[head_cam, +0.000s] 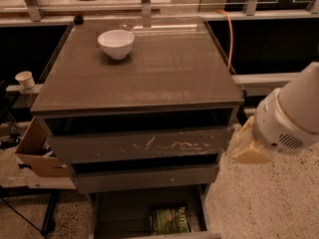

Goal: Pick green jalapeno chip bag from bottom drawer and place on counter

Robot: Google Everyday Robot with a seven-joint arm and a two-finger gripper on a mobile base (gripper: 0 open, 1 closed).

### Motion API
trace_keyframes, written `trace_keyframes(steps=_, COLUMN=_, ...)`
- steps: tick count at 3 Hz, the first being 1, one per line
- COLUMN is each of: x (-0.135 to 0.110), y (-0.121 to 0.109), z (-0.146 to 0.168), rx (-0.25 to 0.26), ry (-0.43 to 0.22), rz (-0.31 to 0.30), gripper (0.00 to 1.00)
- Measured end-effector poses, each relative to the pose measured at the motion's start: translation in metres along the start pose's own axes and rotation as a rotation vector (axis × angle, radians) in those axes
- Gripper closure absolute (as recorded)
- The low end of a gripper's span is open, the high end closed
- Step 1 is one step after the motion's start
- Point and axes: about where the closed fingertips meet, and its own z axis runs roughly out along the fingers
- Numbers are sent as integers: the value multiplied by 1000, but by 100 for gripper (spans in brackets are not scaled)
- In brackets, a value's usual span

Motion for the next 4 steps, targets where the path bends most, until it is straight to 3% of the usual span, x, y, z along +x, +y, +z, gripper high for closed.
trace_keyframes(steps=1, x=1, y=33, z=63, rx=-50, ry=-43, rz=13, gripper=100)
trace_keyframes(steps=2, x=6, y=73, z=138, rx=-164, ry=-58, rz=30, gripper=100)
trace_keyframes(steps=3, x=16, y=85, z=149, rx=-184, ry=-40, rz=36, gripper=100)
trace_keyframes(steps=4, x=15, y=87, z=151, rx=-169, ry=-29, rz=11, gripper=100)
